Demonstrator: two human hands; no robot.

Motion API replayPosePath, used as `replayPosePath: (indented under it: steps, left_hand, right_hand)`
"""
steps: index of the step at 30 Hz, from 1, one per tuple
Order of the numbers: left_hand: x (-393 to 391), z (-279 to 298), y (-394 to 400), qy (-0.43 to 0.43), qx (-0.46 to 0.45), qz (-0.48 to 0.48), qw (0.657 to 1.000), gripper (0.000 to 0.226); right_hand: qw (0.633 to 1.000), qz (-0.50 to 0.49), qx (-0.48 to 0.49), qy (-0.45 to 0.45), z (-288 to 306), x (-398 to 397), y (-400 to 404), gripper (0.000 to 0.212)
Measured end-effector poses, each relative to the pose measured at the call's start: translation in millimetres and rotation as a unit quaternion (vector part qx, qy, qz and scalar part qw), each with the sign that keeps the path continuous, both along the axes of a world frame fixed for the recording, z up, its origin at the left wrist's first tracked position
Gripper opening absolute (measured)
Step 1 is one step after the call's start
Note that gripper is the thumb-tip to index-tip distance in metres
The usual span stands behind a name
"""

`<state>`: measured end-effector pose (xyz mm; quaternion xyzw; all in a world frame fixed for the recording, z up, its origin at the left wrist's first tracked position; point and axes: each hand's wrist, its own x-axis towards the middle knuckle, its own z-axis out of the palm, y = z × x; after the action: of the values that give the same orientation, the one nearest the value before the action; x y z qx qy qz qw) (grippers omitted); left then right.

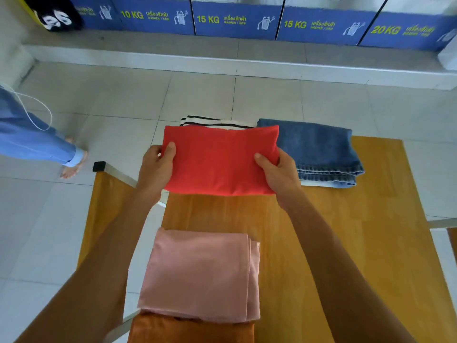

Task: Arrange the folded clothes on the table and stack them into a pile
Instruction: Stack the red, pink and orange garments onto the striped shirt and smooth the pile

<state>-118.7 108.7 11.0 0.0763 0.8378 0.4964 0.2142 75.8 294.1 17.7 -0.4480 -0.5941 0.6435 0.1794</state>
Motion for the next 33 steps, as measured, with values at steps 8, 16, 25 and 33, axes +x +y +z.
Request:
replayPosePath:
  steps: [8, 16, 25, 33]
  left_hand:
    - [-60.8, -4.4, 72.2, -0.015, -0.034, 0.027, 0.999, 0.047]
    - [-68.7, -30.4, 73.9, -0.032, -0.096, -0.018, 0.995, 0.041]
    - [-62.4, -43.6, 68.0, -0.004, -0.072, 0.014, 0.997, 0.039]
    - [-19.9, -37.5, 21.8, 0.113, -0.055, 0.039, 0.991, 0.036]
  right_hand:
    - [0.994, 0.014, 0.022, -0.11, -3.4, -66.1, 59.9, 0.019]
    - [0.98, -0.046, 0.084, -0.174, -23.8, -61.8, 61.2, 0.016]
    - [0.976, -0.075, 0.086, -0.185, -31.9, -56.1, 59.1, 0.016]
    - [0.972, -0.098, 0.13, -0.169, -7.1, -29.4, 36.0, 0.029]
